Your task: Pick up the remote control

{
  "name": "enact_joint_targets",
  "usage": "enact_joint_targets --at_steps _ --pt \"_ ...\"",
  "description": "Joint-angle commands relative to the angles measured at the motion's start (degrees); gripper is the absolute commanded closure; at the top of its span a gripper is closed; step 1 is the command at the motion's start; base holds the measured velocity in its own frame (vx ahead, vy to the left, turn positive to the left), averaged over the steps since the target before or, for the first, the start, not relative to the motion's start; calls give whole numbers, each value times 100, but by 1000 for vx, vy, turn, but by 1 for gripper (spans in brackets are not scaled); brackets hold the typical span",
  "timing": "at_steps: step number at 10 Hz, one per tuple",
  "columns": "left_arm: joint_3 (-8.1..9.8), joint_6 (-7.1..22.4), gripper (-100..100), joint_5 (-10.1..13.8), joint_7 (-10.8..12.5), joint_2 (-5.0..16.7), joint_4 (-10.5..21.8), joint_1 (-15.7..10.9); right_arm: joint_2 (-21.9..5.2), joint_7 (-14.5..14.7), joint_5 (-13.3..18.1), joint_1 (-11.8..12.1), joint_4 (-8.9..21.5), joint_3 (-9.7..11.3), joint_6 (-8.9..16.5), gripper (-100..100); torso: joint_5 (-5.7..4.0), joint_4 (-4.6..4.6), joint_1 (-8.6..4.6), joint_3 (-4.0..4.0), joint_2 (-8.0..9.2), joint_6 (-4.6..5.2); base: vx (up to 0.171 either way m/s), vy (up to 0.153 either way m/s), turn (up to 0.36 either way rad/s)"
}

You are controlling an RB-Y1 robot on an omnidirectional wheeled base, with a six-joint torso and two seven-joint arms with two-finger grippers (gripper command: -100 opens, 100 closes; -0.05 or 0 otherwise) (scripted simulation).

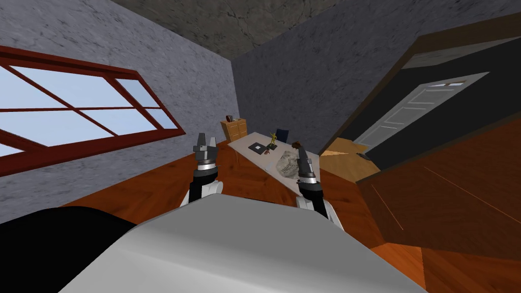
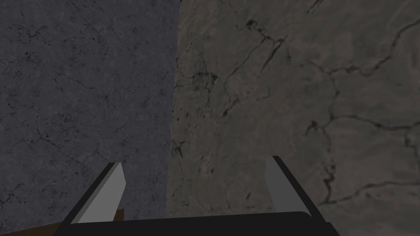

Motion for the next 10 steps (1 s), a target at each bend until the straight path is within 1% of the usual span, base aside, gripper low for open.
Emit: enact_joint_targets --at_steps 1,2,4,5,6,7,8,9,10 --pt "0 0 0 0 0 0 0 0 -131 144 286 -80 183 199 -47 -100 0 0 0 0 0 0 -69 171 144" --pt "0 0 0 0 0 0 0 0 -131 144 323 -80 183 199 -47 -100 1 -3 3 -7 -13 -1 -44 102 50" --pt "1 0 0 0 0 1 0 0 -266 362 731 -134 424 506 -54 -100 -6 -5 -27 -11 -17 0 -93 102 166" --pt "0 0 0 0 0 0 0 0 -266 362 822 -134 424 506 -54 -100 -4 -2 -18 -4 -6 0 -65 91 59" --pt "1 0 0 0 0 1 0 1 -345 475 1037 -154 572 656 -49 -100 -5 -3 -29 -8 -14 3 -45 100 150" --pt "1 0 0 0 0 1 0 1 -345 475 1094 -154 572 656 -49 -100 -6 -5 -25 -12 -21 0 -23 73 87" --pt "1 0 0 0 0 1 0 1 -434 588 1325 -171 736 803 -37 -100 -7 -6 -37 -17 -30 3 -6 80 200" --pt "1 0 0 0 0 1 0 1 -434 588 1380 -171 736 803 -37 -100 -8 -8 -35 -21 -36 1 -10 66 75" --pt "2 0 0 0 0 1 0 2 -537 701 1612 -185 916 948 -20 -100 -8 -8 -41 -21 -37 3 -18 84 207"
